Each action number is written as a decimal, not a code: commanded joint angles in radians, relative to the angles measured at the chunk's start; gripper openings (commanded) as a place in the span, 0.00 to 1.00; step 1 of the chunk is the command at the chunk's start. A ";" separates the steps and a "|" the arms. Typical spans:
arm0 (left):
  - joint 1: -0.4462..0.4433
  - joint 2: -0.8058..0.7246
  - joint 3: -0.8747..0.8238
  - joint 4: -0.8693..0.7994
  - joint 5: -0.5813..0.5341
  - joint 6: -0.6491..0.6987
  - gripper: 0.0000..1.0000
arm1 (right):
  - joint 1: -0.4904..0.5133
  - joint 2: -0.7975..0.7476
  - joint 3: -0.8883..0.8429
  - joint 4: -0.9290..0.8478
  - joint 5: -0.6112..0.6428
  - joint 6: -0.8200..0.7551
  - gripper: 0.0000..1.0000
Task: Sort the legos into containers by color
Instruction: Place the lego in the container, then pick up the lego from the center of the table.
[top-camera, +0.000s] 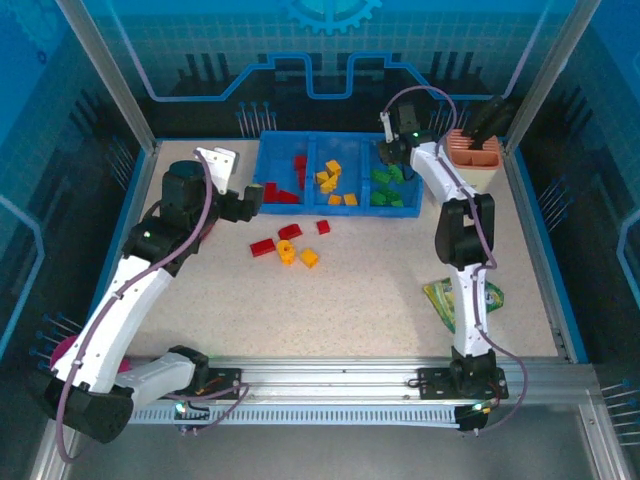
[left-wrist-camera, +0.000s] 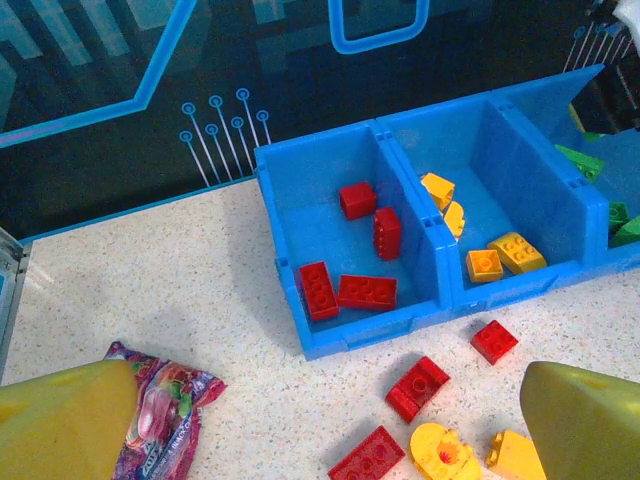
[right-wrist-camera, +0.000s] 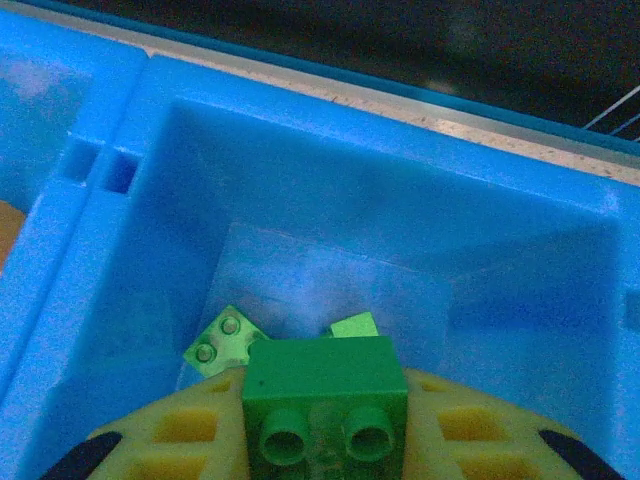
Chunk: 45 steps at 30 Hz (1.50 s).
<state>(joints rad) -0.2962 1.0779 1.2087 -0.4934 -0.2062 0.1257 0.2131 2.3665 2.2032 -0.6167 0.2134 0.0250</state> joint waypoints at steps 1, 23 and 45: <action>0.012 -0.023 0.036 -0.022 -0.013 -0.018 0.99 | -0.022 0.031 0.064 -0.050 -0.034 -0.001 0.35; 0.014 -0.058 -0.025 0.037 0.041 -0.057 0.99 | 0.210 -0.568 -0.493 0.009 -0.072 -0.026 0.64; 0.032 -0.163 -0.121 0.021 0.090 -0.080 0.99 | 0.587 -0.421 -0.678 -0.029 -0.149 0.187 0.62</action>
<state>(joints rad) -0.2752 0.9379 1.0985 -0.4839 -0.1341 0.0586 0.7929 1.8935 1.4891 -0.6544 0.0925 0.1940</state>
